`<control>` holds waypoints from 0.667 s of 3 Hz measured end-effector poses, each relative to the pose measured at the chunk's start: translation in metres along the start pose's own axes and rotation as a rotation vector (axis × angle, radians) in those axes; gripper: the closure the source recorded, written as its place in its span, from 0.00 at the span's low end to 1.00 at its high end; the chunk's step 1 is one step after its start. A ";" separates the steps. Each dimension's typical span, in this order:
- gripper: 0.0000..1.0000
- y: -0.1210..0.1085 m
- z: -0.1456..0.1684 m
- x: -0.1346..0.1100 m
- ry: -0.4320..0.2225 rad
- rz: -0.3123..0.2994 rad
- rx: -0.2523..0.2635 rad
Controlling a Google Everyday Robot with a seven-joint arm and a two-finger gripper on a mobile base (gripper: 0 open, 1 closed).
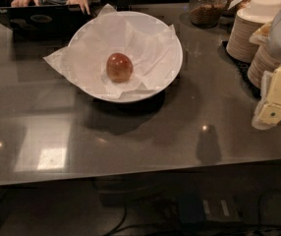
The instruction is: Pick apple from white bowl
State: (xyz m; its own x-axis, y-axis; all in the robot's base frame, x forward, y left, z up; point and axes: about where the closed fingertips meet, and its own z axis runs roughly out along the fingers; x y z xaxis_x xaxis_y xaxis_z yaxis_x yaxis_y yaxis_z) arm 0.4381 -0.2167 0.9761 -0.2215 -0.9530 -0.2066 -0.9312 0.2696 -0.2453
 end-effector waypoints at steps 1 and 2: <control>0.00 0.000 0.000 0.000 -0.001 -0.001 0.000; 0.00 -0.008 0.001 -0.011 -0.019 -0.022 0.008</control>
Offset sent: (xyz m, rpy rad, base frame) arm 0.0206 0.0172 0.0006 0.0182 -0.0102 0.0495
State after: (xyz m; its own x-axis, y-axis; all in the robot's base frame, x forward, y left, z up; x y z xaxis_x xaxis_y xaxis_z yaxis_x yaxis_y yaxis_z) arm 0.4482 -0.2076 0.9790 -0.1960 -0.9559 -0.2188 -0.9332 0.2503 -0.2578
